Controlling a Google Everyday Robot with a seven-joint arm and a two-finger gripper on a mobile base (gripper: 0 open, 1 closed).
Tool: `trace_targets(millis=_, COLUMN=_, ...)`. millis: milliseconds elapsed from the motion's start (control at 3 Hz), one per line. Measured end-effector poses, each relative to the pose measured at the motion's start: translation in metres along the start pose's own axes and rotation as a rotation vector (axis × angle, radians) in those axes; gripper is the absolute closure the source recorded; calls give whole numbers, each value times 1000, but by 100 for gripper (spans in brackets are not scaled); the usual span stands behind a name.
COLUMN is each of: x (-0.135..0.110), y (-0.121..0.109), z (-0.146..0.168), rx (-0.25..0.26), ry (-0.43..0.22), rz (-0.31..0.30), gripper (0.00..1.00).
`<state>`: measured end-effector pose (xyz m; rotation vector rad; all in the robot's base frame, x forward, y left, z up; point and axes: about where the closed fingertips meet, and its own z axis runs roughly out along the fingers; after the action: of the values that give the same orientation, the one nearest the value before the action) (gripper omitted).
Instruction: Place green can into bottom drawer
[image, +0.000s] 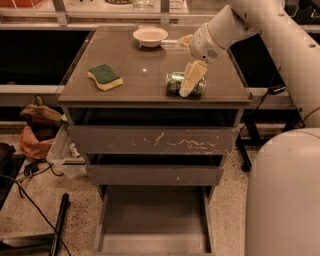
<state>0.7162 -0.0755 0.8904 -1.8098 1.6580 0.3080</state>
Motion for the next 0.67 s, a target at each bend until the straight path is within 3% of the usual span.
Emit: trace_targets(millis=667, x=20, y=2, z=17, rx=-28, ry=-1, rz=60, gripper=0)
